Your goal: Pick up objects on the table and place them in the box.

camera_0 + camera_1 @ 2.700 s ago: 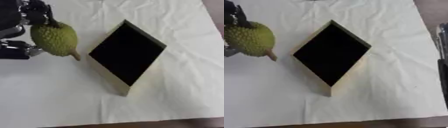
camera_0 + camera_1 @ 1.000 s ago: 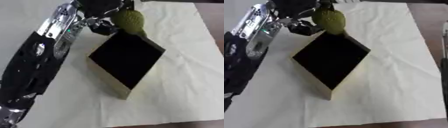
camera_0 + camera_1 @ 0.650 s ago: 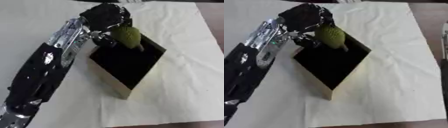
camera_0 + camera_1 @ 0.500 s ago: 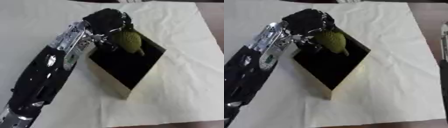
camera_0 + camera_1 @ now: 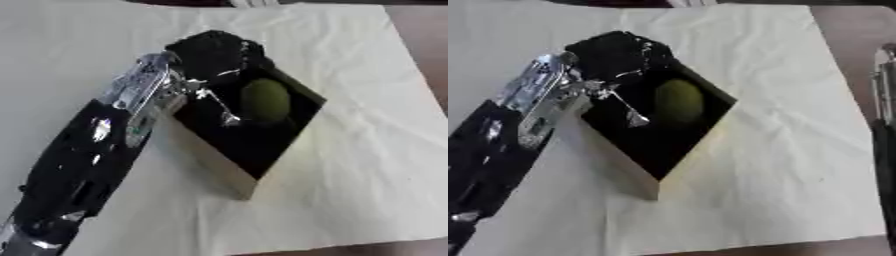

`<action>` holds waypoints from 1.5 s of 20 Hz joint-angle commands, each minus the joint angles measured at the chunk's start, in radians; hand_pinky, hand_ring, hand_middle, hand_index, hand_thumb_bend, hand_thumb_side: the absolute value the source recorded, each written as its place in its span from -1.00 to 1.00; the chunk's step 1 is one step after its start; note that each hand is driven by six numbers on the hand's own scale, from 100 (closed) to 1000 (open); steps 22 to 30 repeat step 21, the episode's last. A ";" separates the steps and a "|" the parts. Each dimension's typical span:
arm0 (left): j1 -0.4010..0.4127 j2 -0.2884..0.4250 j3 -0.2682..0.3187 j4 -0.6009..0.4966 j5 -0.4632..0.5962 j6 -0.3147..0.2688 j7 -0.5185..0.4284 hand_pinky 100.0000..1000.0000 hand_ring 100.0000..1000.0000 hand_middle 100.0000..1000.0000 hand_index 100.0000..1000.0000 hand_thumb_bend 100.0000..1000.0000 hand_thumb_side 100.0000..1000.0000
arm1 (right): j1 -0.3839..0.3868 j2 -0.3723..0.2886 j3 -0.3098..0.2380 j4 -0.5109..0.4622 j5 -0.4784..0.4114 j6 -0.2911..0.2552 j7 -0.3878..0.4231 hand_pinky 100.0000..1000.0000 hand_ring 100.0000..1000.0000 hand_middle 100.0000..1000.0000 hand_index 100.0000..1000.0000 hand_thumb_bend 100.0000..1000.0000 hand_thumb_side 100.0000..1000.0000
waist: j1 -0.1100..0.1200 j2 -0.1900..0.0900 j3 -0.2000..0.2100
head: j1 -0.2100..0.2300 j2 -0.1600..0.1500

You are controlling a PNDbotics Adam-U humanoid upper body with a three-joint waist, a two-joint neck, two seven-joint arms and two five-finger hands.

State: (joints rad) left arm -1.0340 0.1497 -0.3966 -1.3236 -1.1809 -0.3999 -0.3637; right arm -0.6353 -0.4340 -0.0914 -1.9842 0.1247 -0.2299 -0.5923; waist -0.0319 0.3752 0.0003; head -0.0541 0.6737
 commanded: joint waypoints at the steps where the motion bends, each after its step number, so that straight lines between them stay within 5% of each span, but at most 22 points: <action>1: -0.011 0.005 0.009 -0.027 -0.040 0.002 0.005 0.19 0.46 0.54 0.82 0.11 -0.24 | -0.008 -0.014 -0.007 -0.016 0.004 0.002 -0.002 0.61 0.24 0.18 0.56 -0.49 0.01 | -0.003 -0.025 0.001 | -0.004 -0.014; 13: -0.001 0.049 0.074 -0.134 0.011 0.074 0.084 -0.07 0.16 0.23 0.64 -0.39 -0.64 | 0.002 -0.023 -0.014 -0.016 0.011 0.003 -0.011 0.60 0.24 0.18 0.56 -0.49 0.00 | -0.006 -0.036 0.013 | -0.009 -0.009; 21: 0.042 0.187 0.201 -0.321 0.126 0.159 0.200 -0.14 0.10 0.14 0.52 -0.32 -0.69 | 0.026 -0.046 -0.030 -0.016 0.025 0.005 -0.030 0.60 0.24 0.18 0.56 -0.48 0.00 | 0.001 -0.048 0.040 | -0.035 -0.006; 30: 0.042 0.187 0.201 -0.321 0.126 0.159 0.200 -0.14 0.10 0.14 0.52 -0.32 -0.69 | 0.026 -0.046 -0.030 -0.016 0.025 0.005 -0.030 0.60 0.24 0.18 0.56 -0.48 0.00 | 0.001 -0.048 0.040 | -0.035 -0.006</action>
